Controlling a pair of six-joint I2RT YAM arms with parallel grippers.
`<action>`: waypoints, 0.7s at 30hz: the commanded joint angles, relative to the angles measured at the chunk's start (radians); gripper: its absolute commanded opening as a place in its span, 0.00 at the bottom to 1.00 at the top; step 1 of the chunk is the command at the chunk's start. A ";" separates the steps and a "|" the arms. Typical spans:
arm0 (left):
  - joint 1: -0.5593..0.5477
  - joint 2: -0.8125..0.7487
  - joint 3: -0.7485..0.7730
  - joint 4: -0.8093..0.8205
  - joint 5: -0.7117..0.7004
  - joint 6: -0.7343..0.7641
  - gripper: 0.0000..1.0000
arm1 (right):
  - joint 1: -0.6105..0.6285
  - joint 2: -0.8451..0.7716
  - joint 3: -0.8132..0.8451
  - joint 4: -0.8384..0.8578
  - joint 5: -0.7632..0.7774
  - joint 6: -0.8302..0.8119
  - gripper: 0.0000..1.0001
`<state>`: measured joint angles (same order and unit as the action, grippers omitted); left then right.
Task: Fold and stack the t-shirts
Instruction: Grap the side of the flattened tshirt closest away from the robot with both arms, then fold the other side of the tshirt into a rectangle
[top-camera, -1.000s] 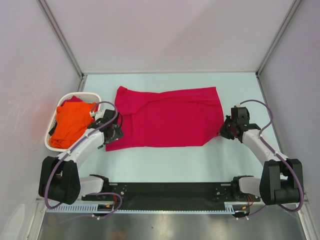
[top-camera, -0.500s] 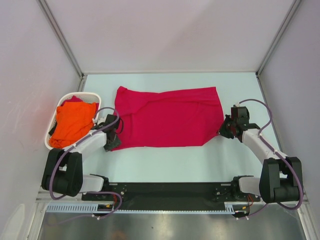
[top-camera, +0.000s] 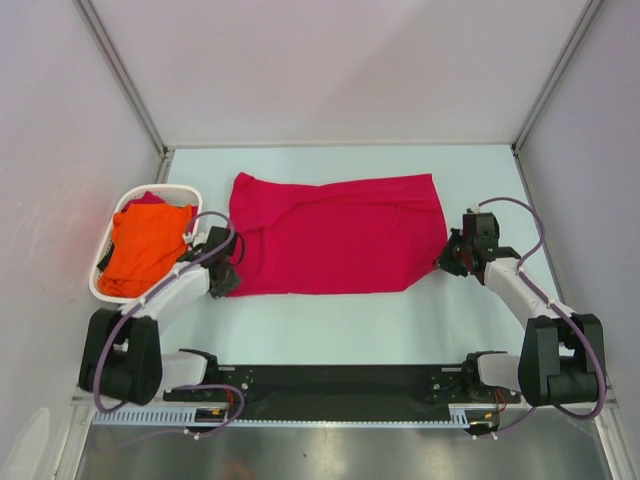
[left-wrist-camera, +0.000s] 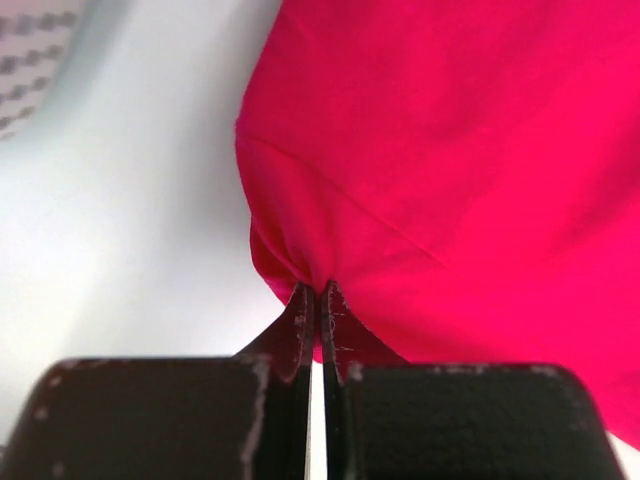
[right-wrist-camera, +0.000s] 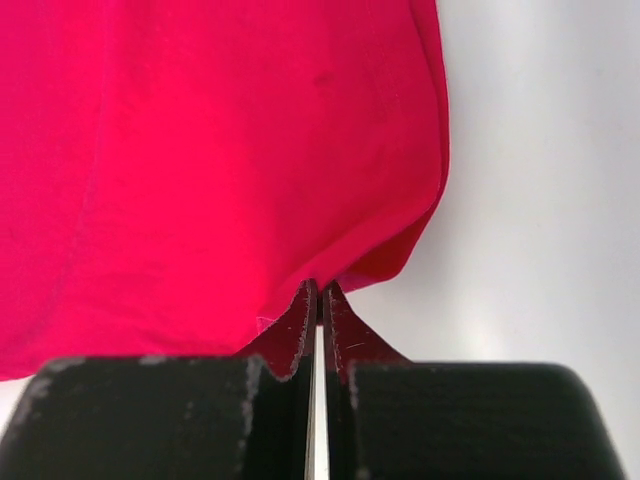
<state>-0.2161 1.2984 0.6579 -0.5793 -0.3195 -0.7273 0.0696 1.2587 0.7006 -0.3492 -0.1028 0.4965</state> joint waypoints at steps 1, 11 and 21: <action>0.004 -0.142 0.045 -0.091 -0.064 -0.026 0.00 | -0.005 -0.045 -0.015 0.071 -0.021 -0.006 0.00; 0.004 -0.073 0.201 -0.077 -0.086 -0.003 0.00 | -0.028 -0.051 -0.029 0.248 -0.008 0.036 0.00; 0.006 0.100 0.357 -0.027 -0.093 0.043 0.00 | -0.031 0.135 0.046 0.458 0.064 0.088 0.00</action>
<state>-0.2157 1.3624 0.9192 -0.6464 -0.3775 -0.7158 0.0406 1.2968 0.6807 -0.0139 -0.0902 0.5564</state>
